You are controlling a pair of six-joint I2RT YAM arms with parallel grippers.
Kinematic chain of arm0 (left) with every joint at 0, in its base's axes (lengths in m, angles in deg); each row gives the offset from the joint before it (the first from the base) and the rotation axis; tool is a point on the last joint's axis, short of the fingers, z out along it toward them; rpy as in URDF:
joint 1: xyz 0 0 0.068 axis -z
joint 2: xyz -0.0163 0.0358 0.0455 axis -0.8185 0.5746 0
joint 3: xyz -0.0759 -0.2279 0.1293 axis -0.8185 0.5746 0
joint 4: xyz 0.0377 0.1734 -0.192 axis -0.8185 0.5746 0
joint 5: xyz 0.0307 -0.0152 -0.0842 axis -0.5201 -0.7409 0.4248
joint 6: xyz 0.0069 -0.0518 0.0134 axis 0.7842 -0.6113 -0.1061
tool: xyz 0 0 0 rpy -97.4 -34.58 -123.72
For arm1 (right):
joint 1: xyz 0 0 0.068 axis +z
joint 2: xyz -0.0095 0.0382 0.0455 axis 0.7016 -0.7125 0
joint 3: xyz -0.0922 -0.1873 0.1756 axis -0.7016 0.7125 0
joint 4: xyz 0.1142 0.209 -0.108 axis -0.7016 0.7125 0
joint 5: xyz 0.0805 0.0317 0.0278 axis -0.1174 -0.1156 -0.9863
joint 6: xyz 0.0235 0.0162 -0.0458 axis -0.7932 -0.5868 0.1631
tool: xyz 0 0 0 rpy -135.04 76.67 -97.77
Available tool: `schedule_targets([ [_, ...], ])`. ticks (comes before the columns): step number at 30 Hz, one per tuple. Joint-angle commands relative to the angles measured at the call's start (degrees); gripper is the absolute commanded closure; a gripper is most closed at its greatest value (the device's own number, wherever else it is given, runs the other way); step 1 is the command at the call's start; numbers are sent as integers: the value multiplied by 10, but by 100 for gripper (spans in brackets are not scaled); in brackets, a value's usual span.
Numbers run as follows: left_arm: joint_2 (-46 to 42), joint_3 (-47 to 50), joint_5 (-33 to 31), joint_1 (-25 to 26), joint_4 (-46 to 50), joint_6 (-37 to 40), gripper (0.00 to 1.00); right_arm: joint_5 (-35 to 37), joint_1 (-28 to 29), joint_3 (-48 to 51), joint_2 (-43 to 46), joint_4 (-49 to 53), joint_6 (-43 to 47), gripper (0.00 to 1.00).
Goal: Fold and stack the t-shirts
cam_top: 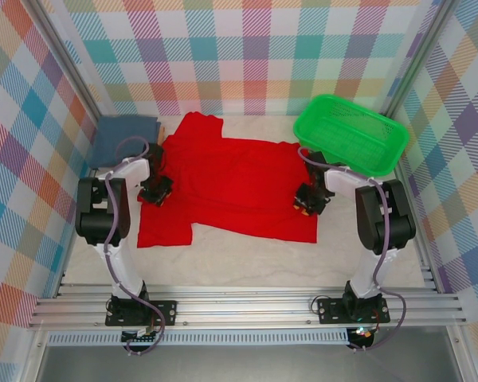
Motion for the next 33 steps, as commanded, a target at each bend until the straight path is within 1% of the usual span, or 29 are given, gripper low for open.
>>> schedule_targets([
  [1, -18, 3, -40, -4, 53, 1, 70, 30, -3, 11, -18, 24, 10, 75],
  [3, -54, 25, -48, -2, 59, -5, 60, 35, -3, 17, -3, 28, 11, 73],
  [5, -120, 47, -74, 13, 65, 0, 52, 39, -2, 23, 31, 29, 19, 69],
  [8, -212, 72, -116, 45, 109, 3, 48, 51, -1, 33, 89, 49, 27, 61],
  [10, -271, 114, -121, 54, 129, -17, 48, 63, -1, 39, 122, 74, 27, 58],
  [12, -324, 192, -99, 55, 120, -42, 51, 61, -1, 59, 152, 85, 17, 57],
  [13, -342, 228, -84, 55, 101, -47, 54, 52, -1, 77, 165, 82, 8, 58],
  [14, -352, 262, -61, 53, 68, -46, 59, 40, -1, 97, 174, 73, -3, 62],
  [15, -352, 288, -29, 50, 27, -46, 63, 26, -1, 116, 180, 63, -12, 65],
  [17, -332, 308, 0, 48, -21, -54, 65, 8, -1, 144, 179, 37, -24, 68],
  [18, -315, 307, 4, 49, -37, -50, 66, 5, -1, 152, 173, 33, -32, 69],
  [20, -290, 299, -7, 55, -36, -45, 66, 4, -1, 155, 157, 23, -36, 72],
  [23, -280, 311, -20, 66, -20, -49, 67, 11, -5, 151, 125, 18, -39, 73],
  [26, -279, 334, -32, 101, 24, -60, 67, 16, -13, 139, 92, 49, -44, 76],
  [28, -286, 355, -38, 143, 52, -86, 68, 27, -17, 136, 89, 78, -49, 76],
  [30, -315, 387, -37, 196, 74, -138, 68, 40, -24, 138, 96, 106, -48, 75],
  [33, -380, 445, -12, 264, 72, -231, 68, 56, -39, 148, 110, 122, -38, 74],
])
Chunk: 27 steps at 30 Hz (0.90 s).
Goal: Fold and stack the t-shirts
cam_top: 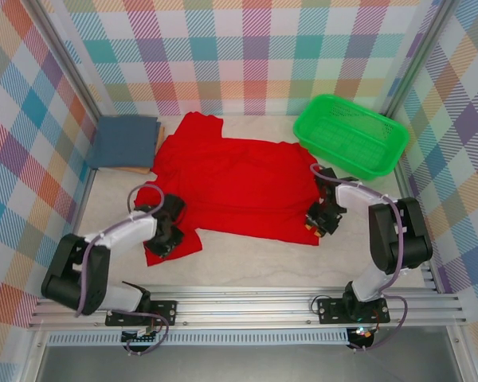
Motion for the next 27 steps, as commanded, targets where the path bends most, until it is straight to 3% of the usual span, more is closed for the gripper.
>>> schedule_targets([
  [1, -50, 64, 30, 61, 68, -124, 68, 41, -21, 21, 1, 53, 4, 74],
  [5, -113, 74, 40, 104, 85, -181, 69, 47, -39, 12, -15, 58, 30, 73],
  [8, -122, 51, 24, 118, 133, -181, 69, 37, -40, 14, -25, 64, 37, 73],
  [22, -158, 64, -46, 105, 190, -161, 67, 13, 1, 69, 34, 77, 4, 69],
  [27, -198, 17, -89, 102, 277, -140, 56, 52, 1, 22, 51, 99, 30, 61],
])
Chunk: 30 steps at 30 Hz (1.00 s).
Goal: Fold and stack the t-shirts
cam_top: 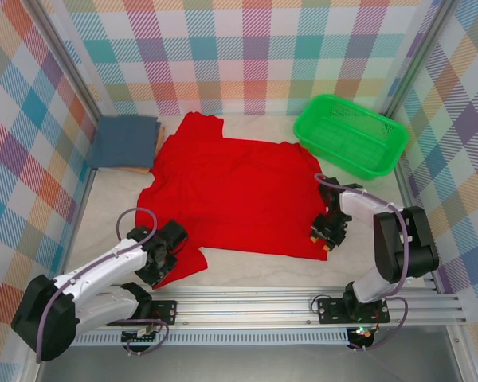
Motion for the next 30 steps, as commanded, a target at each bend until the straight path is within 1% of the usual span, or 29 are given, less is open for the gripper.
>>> schedule_targets([
  [1, -38, -33, -46, -5, 96, 14, 55, 44, 3, -32, 18, 47, 18, 60],
  [3, -69, -23, -41, -5, 116, 9, 55, 59, 2, -41, 50, 67, 21, 59],
  [6, -93, 9, -17, -5, 118, -12, 55, 49, 4, -36, 84, 84, 20, 58],
  [10, -107, 47, 7, -5, 54, -25, 54, 17, 6, -6, 111, 82, 13, 58],
  [14, -88, 77, 39, -4, 5, -38, 54, 2, 6, 21, 116, 70, 9, 56],
  [19, -55, 89, 38, -4, -40, -37, 56, -14, 6, 32, 107, 55, -1, 57],
  [22, -17, 85, 34, -4, -61, -35, 61, -17, 6, 30, 103, 54, -2, 56],
  [24, 11, 82, 32, -4, -77, -31, 67, -15, 6, 25, 101, 55, 1, 56],
  [27, 24, 68, 16, -4, -81, -27, 80, -13, 6, 21, 96, 55, 2, 57],
  [30, 17, 30, -17, -4, -45, -11, 95, -2, 6, 19, 94, 69, -1, 57],
])
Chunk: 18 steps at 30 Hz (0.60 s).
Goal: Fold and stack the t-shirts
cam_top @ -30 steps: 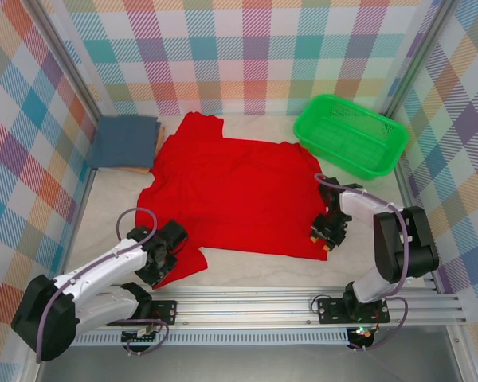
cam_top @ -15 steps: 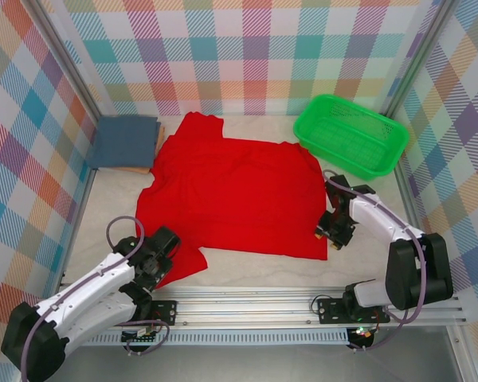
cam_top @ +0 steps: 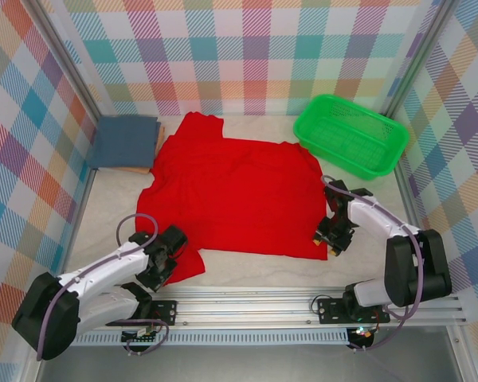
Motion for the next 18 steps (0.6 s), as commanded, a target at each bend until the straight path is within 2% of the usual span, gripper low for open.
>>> schedule_targets([
  [1, -4, -27, -41, -4, 22, 19, 100, 10, 3, -9, -3, 28, -13, 57],
  [5, -44, -65, -49, -2, 93, 16, 100, 12, 3, 7, 18, 55, -46, 53],
  [9, -109, -94, -80, 0, 172, 1, 100, -8, 3, 35, 20, 40, -67, 50],
  [18, -111, -92, -65, 0, 150, 0, 100, -29, 4, 63, -23, -25, -90, 58],
])
